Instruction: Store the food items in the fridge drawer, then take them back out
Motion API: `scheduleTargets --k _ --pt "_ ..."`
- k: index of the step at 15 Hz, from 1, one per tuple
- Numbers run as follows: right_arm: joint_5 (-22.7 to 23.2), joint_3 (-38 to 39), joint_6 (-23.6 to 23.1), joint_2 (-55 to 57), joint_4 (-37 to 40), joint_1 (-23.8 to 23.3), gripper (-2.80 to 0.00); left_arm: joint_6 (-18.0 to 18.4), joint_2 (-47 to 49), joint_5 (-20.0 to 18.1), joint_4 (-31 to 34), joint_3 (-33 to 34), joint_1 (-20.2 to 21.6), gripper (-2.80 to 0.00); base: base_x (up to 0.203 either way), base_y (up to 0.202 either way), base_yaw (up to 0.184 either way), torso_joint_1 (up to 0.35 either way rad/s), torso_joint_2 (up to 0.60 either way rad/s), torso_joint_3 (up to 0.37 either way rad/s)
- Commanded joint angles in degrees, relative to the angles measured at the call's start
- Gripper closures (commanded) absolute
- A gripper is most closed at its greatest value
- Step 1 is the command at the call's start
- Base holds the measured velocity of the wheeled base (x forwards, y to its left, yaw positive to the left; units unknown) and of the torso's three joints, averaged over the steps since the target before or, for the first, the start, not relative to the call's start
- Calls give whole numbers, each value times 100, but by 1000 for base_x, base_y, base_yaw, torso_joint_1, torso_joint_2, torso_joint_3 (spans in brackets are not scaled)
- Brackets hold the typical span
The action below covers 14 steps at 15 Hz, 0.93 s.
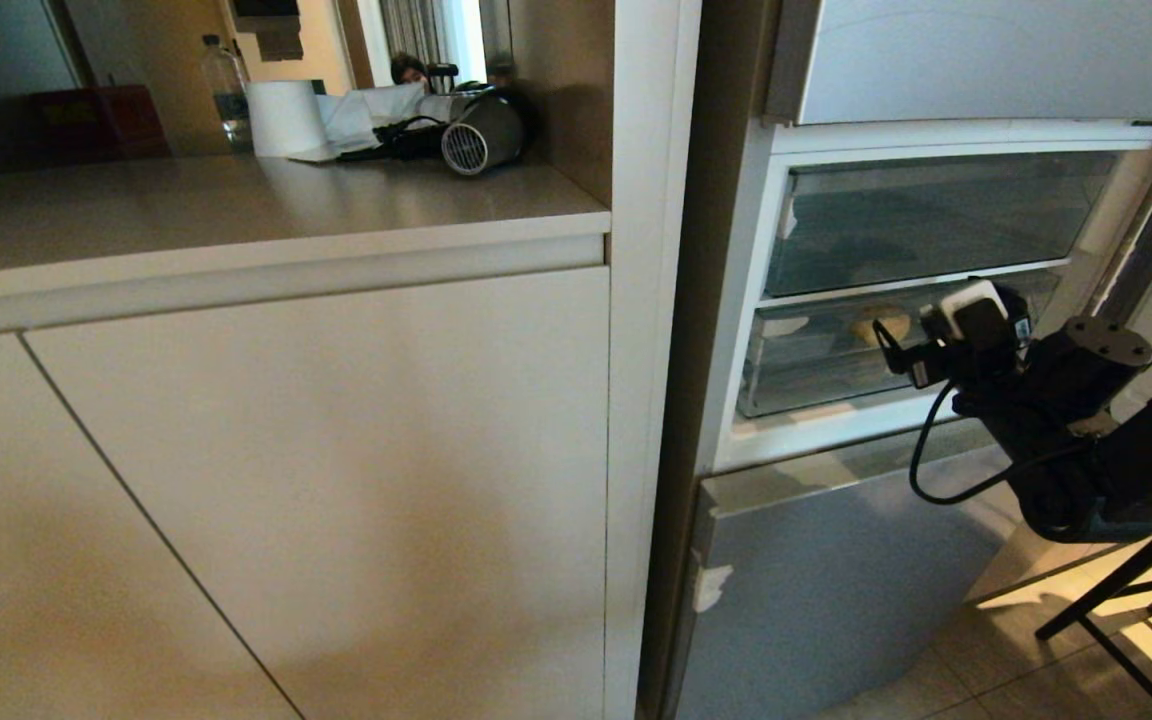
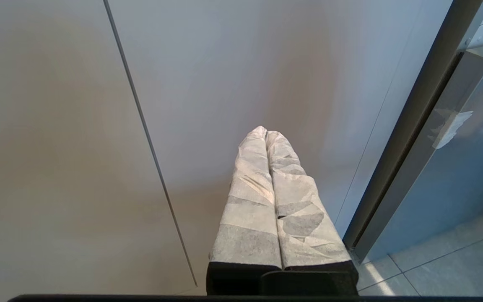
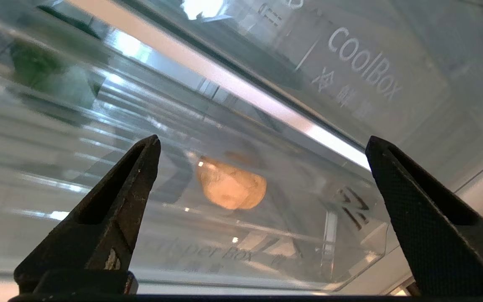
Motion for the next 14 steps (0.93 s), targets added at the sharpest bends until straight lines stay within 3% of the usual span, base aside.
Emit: scheduleTargets --k 1,6,11,14 --pt "-18 -142 -22 42 -44 1 -280 -1 2 1 -5 53 -1 0 0 0 0 0 0 0" --pt "-34 -140 -22 -41 -60 1 -280 -1 2 1 -5 53 3 0 0 0 0 0 0 0" --pt "27 532 -31 -315 -70 1 -280 -1 2 1 -5 53 3 0 0 0 0 0 0 0" --pt "28 370 -28 -151 -56 1 -280 -1 2 1 -5 53 3 0 0 0 0 0 0 0"
